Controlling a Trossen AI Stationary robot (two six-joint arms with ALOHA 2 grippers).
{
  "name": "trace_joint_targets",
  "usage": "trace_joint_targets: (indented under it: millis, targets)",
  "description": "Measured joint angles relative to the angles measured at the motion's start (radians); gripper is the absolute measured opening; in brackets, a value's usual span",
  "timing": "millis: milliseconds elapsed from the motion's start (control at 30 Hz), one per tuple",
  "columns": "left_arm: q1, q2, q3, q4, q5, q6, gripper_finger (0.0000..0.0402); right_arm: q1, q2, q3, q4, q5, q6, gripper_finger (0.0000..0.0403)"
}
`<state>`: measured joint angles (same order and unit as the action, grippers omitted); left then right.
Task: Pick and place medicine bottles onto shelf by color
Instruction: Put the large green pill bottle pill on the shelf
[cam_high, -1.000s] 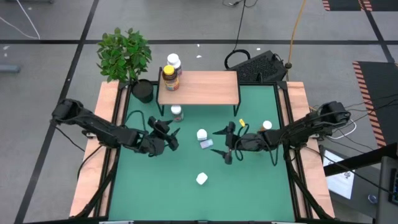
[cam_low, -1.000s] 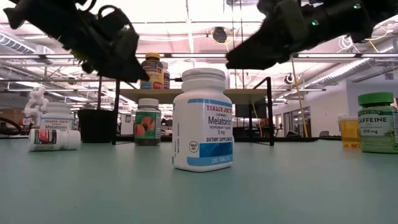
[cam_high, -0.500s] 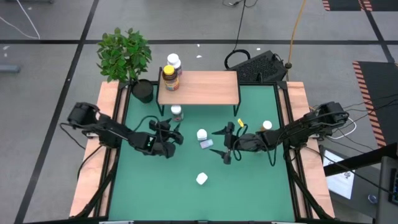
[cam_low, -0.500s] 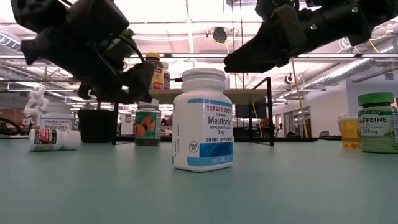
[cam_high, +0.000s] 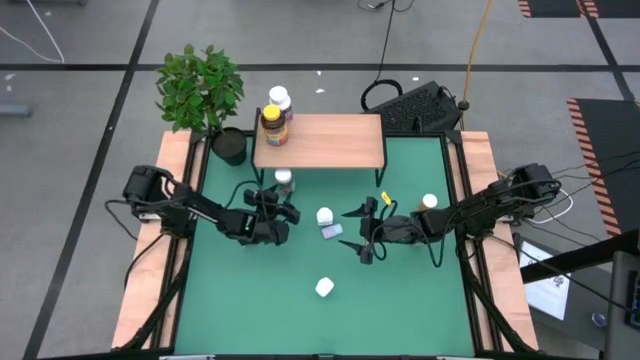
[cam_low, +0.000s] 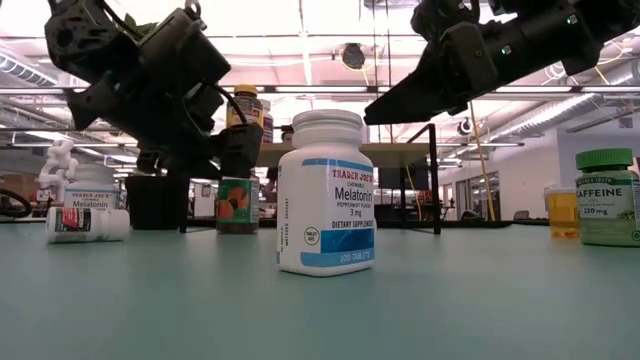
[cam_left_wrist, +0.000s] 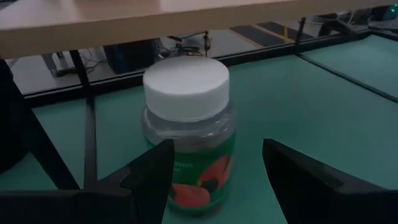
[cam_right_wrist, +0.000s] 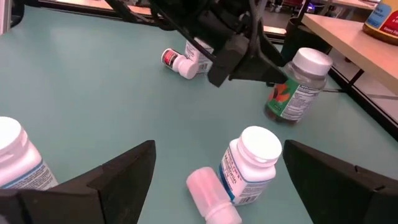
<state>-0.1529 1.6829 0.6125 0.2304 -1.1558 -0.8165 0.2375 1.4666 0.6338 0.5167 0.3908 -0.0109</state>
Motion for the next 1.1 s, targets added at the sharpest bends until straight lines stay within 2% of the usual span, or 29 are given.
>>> trace_joint_targets:
  millis: [233,467,567,833,1100]
  targets:
    - [0.040,0.000,0.000,0.013,0.083,0.003,0.0246,0.000,0.000,-0.001,-0.021,0.000,-0.001,0.0347]
    - [0.060,0.000,0.000,0.028,0.082,0.036,0.0253,0.000,0.000,-0.001,-0.039,0.000,0.009,0.0347]
    - [0.063,0.000,0.000,0.038,0.082,0.060,0.0275,0.000,0.000,-0.001,-0.040,0.000,0.010,0.0347]
    - [0.070,0.000,0.000,0.078,0.083,0.081,0.0368,0.000,0.000,-0.001,-0.039,0.000,0.010,0.0347]
    - [0.104,0.000,0.000,0.112,0.083,0.080,0.0387,0.000,0.000,-0.001,-0.035,0.000,0.010,0.0347]
